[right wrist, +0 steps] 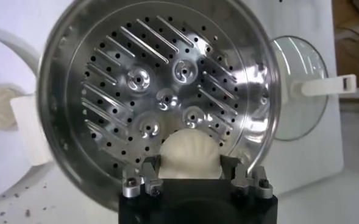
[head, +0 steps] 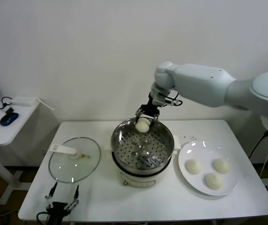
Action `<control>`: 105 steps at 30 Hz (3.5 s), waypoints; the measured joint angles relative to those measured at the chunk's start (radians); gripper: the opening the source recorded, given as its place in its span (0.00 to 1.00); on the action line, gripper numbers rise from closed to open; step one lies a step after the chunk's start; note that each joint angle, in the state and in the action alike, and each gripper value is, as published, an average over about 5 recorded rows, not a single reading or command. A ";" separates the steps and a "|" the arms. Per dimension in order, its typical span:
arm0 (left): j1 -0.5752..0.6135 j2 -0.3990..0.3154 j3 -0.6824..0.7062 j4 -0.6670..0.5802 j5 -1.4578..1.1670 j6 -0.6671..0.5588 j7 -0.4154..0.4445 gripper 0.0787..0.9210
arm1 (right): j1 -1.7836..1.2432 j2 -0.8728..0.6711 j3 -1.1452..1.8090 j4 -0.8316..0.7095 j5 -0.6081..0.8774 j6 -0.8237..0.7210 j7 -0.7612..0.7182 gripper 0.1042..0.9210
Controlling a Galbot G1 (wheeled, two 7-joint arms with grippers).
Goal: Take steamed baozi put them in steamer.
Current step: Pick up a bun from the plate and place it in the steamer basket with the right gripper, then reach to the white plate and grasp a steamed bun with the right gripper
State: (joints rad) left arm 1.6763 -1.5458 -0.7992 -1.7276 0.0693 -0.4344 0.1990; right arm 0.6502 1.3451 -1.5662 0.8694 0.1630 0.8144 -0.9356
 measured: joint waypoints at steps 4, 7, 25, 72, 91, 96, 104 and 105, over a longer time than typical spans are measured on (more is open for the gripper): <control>-0.002 -0.001 -0.002 0.006 0.001 -0.002 0.000 0.88 | -0.035 0.022 0.007 -0.037 -0.011 0.009 -0.004 0.68; -0.004 -0.001 -0.003 0.010 0.002 -0.004 0.000 0.88 | -0.059 0.037 0.015 -0.066 -0.020 0.009 -0.004 0.68; -0.002 -0.002 -0.004 0.011 0.005 -0.013 -0.001 0.88 | -0.078 0.089 0.019 -0.179 0.006 0.009 -0.001 0.88; 0.018 0.008 -0.013 -0.001 0.016 -0.014 0.002 0.88 | 0.297 -0.476 -0.478 0.569 0.556 -0.986 0.063 0.88; 0.023 0.003 -0.027 0.015 0.033 -0.020 0.002 0.88 | -0.012 -0.515 -0.286 0.478 0.398 -1.125 0.103 0.88; 0.023 0.003 -0.027 0.019 0.037 -0.024 0.001 0.88 | -0.069 -0.512 -0.243 0.452 0.365 -1.133 0.119 0.88; 0.019 0.002 -0.025 0.023 0.041 -0.026 0.000 0.88 | -0.124 -0.511 -0.198 0.415 0.324 -1.132 0.127 0.88; 0.019 0.002 -0.025 0.023 0.041 -0.026 0.000 0.88 | -0.130 -0.512 -0.194 0.413 0.321 -1.133 0.128 0.88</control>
State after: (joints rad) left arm 1.6951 -1.5440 -0.8238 -1.7046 0.1108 -0.4606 0.1993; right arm 0.5205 0.8335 -1.7599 1.2823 0.4842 -0.3183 -0.8079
